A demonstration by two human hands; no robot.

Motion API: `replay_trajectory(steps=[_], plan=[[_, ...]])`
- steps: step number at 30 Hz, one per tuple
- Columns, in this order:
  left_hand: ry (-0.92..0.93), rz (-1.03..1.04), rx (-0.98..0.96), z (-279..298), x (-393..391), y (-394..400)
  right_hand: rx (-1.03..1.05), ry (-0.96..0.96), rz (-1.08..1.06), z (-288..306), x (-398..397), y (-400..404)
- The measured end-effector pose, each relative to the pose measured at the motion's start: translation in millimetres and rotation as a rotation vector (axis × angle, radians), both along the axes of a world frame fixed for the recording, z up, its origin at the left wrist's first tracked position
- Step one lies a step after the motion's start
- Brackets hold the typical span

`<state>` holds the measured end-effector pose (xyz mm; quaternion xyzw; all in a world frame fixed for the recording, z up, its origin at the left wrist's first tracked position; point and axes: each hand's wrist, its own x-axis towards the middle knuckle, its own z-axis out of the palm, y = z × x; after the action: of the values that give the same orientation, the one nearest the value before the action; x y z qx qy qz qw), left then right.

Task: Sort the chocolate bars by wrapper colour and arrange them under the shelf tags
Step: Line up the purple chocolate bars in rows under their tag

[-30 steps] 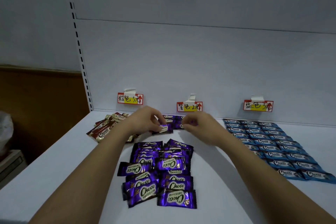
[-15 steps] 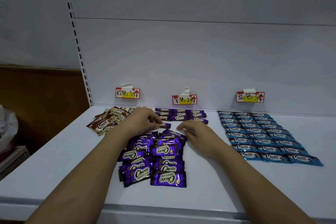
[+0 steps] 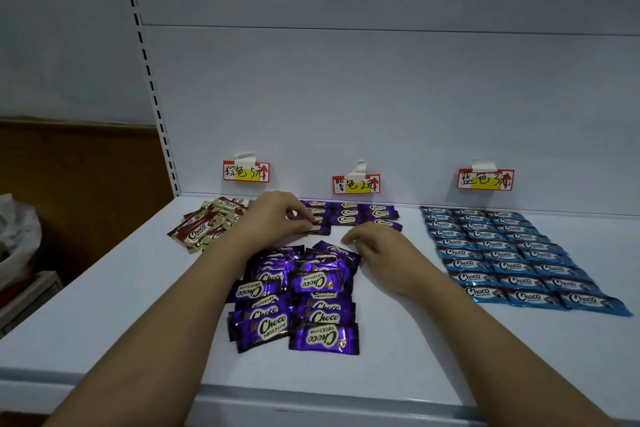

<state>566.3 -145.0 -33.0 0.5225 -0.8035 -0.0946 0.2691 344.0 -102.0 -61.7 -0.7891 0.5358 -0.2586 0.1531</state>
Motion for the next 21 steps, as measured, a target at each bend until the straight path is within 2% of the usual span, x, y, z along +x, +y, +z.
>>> replay_trajectory(steps=[4,7,9,17,21], plan=[[0.134,-0.143,0.223,14.1,7.7,11.2,0.019,-0.047,0.011,5.6,2.8,1.9],[0.046,-0.266,0.359,20.3,3.5,17.6,0.038,-0.047,0.033,7.1,5.2,2.3],[-0.014,-0.276,0.377,20.4,-0.8,17.4,0.046,-0.032,0.03,8.2,5.3,1.3],[-0.049,-0.326,0.423,21.7,-0.6,17.8,0.141,-0.079,0.055,13.3,3.7,-2.2],[-0.052,-0.329,0.434,22.2,-1.0,18.0,0.2,-0.193,-0.007,15.0,2.7,-2.3]])
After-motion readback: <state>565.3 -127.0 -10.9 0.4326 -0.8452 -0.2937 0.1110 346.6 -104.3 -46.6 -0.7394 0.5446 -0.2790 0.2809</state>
